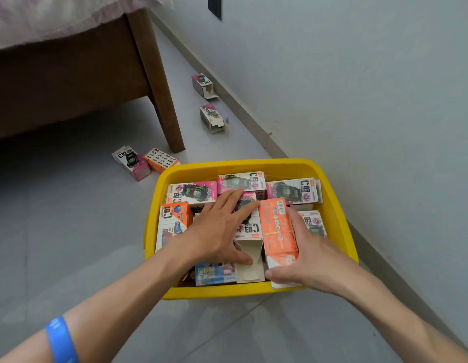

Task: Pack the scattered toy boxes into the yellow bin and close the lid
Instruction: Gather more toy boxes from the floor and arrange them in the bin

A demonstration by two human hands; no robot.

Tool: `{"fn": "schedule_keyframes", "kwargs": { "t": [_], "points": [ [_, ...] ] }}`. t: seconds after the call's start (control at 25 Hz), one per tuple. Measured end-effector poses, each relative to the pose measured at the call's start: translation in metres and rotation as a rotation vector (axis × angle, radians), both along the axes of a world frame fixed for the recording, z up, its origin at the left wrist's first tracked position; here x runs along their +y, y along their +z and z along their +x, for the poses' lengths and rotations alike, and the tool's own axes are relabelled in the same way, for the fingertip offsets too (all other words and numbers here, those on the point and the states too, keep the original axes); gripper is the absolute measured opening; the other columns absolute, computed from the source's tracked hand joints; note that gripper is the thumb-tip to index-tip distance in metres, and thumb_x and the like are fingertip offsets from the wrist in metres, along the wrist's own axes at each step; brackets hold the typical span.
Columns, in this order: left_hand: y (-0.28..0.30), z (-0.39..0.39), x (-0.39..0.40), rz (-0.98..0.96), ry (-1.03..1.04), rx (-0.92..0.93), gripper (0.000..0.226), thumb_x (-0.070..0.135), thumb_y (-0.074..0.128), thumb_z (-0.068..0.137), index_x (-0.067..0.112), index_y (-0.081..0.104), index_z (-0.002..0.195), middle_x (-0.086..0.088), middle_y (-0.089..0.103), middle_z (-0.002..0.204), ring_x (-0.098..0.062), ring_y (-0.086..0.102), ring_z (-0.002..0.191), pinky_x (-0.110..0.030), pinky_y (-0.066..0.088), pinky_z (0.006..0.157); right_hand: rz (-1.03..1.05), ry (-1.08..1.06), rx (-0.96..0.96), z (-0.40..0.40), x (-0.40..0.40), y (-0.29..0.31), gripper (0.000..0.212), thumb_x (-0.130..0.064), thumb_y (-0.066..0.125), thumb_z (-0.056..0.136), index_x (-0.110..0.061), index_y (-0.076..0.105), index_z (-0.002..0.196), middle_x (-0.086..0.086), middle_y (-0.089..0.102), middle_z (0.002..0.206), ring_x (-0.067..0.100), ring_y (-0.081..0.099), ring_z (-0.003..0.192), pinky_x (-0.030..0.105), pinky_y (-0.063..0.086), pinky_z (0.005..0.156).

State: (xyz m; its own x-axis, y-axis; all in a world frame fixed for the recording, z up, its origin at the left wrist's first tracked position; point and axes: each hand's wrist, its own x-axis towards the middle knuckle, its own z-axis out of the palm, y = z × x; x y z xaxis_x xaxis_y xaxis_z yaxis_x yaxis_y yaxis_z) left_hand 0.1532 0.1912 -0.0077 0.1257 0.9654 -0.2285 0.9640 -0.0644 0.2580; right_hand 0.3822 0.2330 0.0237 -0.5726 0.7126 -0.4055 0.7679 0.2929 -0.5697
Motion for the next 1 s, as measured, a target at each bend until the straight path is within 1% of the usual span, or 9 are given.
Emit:
{"fn": "schedule_keyframes", "kwargs": {
  "t": [0.08,0.2,0.28,0.44,0.56,0.76,0.84,0.92,1.0],
  "points": [
    [0.001,-0.001,0.001,-0.02,0.004,-0.002,0.124,0.078,0.069,0.064,0.046,-0.013,0.151,0.009,-0.017,0.164,-0.018,-0.016,0.15,-0.048,0.004,0.119,0.008,-0.045,0.05,-0.003,0.0,-0.002,0.128,-0.068,0.075,0.047,-0.061,-0.012,0.14,-0.024,0.044,0.122,0.012,0.059,0.109,0.032,0.052,0.091],
    [0.003,-0.004,0.002,-0.038,0.024,-0.005,0.123,0.082,0.065,0.065,0.045,-0.012,0.152,0.01,-0.016,0.164,-0.019,-0.014,0.151,-0.049,0.007,0.121,-0.068,-0.168,0.345,-0.005,0.007,-0.003,0.11,-0.055,0.081,0.051,-0.07,0.01,0.133,-0.025,0.053,0.116,0.006,0.068,0.094,0.029,0.06,0.076],
    [0.003,-0.005,0.001,-0.053,0.034,-0.017,0.121,0.082,0.064,0.066,0.046,-0.013,0.152,0.009,-0.016,0.164,-0.019,-0.014,0.151,-0.05,0.007,0.122,-0.119,-0.114,0.438,0.001,0.01,-0.007,0.111,-0.047,0.091,0.055,-0.071,0.018,0.136,-0.018,0.047,0.131,0.011,0.067,0.104,0.031,0.062,0.076],
    [0.002,-0.005,0.002,-0.066,0.024,-0.002,0.119,0.082,0.061,0.068,0.046,-0.015,0.152,0.009,-0.018,0.164,-0.019,-0.018,0.15,-0.051,0.006,0.121,-0.103,0.149,0.262,0.018,0.01,-0.014,0.12,-0.052,0.091,0.058,-0.069,0.009,0.143,-0.024,0.022,0.156,0.012,0.048,0.133,0.043,0.054,0.098],
    [0.001,-0.007,0.003,-0.081,0.016,-0.018,0.122,0.083,0.062,0.067,0.046,-0.018,0.151,0.009,-0.02,0.163,-0.019,-0.019,0.15,-0.053,0.006,0.122,0.075,0.211,0.245,0.023,0.01,-0.016,0.11,-0.049,0.085,0.068,-0.066,0.009,0.146,-0.04,0.002,0.156,-0.005,0.025,0.141,0.035,0.043,0.108],
    [0.01,-0.003,0.001,-0.128,-0.019,-0.019,0.123,0.085,0.061,0.064,0.045,-0.015,0.152,0.008,-0.021,0.164,-0.019,-0.019,0.15,-0.054,0.005,0.122,0.402,0.315,-0.005,0.002,0.011,-0.009,0.075,-0.035,0.073,0.081,-0.043,0.032,0.144,-0.017,0.015,0.16,0.016,0.044,0.134,0.035,0.049,0.098],
    [0.023,-0.01,0.003,-0.151,-0.004,-0.1,0.114,0.086,0.059,0.066,0.045,-0.001,0.154,0.008,-0.01,0.166,-0.019,-0.006,0.152,-0.051,0.011,0.121,0.221,0.355,-0.077,-0.002,0.024,0.007,0.077,-0.052,0.076,0.07,-0.048,0.035,0.135,-0.025,0.015,0.15,0.011,0.046,0.126,0.031,0.048,0.094],
    [0.038,-0.025,0.006,-0.012,0.093,-0.225,0.088,0.08,0.055,0.076,0.04,0.03,0.151,0.005,0.024,0.162,-0.017,0.026,0.146,-0.047,0.03,0.117,0.042,0.434,-0.159,-0.01,0.045,0.038,0.087,-0.078,0.069,0.055,-0.056,0.034,0.131,-0.037,0.024,0.138,0.0,0.045,0.121,0.021,0.043,0.092],
    [0.05,-0.045,0.01,0.265,0.226,-0.314,0.052,0.063,0.057,0.089,0.03,0.061,0.129,0.006,0.061,0.133,-0.012,0.057,0.118,-0.042,0.051,0.097,0.095,0.38,-0.118,-0.028,0.064,0.061,0.078,-0.081,0.063,0.057,-0.056,0.042,0.127,-0.033,0.046,0.129,-0.006,0.054,0.108,0.017,0.042,0.082]
  ]
}}
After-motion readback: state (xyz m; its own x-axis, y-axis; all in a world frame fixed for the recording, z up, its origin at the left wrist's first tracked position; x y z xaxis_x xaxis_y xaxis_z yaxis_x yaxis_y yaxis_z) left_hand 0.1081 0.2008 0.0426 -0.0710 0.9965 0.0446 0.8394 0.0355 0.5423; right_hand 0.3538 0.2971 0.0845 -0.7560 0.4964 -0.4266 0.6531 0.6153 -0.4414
